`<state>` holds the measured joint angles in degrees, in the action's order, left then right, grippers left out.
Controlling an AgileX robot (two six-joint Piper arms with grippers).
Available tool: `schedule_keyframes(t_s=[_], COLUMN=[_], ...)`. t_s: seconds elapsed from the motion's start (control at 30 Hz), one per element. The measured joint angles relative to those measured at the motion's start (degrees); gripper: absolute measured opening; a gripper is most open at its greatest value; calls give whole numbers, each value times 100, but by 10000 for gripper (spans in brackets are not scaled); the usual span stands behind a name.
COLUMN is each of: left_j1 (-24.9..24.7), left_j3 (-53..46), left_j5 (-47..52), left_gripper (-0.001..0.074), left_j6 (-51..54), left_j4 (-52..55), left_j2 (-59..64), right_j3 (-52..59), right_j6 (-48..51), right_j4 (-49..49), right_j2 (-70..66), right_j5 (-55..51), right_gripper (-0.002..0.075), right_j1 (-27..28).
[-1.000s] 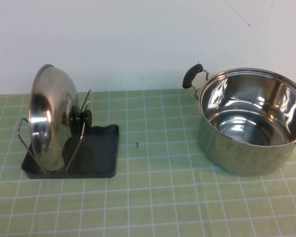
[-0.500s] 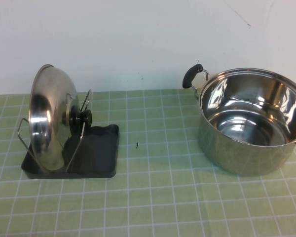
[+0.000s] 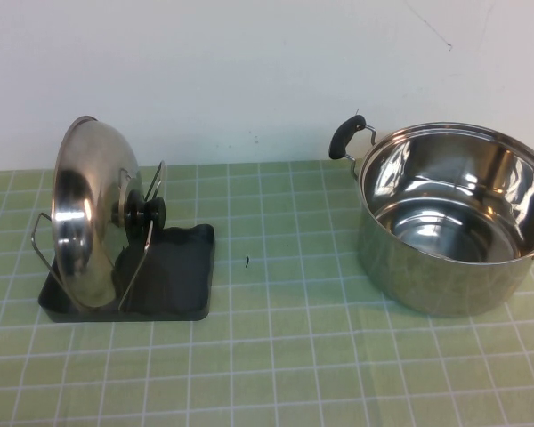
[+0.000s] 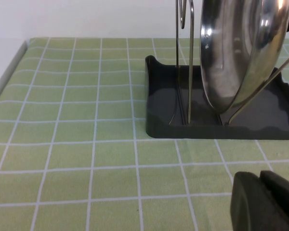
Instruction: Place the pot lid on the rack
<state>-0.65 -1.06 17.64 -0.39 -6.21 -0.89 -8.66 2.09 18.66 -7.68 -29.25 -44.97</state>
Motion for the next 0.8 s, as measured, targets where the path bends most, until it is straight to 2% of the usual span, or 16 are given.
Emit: schedule_keyframes(t_s=[0.67,0.8], left_j1=[0,10], left_j3=[0,0], left_j5=[0,0], left_gripper=[-1,-1], left_j6=[39,39], left_j4=[0,0], left_j2=[0,0], right_j3=[0,11], right_j6=[22,731], right_j4=[-12,-388], right_j2=[0,0], right_j5=[0,48], right_gripper=[-1,-1], right_j1=[11,416])
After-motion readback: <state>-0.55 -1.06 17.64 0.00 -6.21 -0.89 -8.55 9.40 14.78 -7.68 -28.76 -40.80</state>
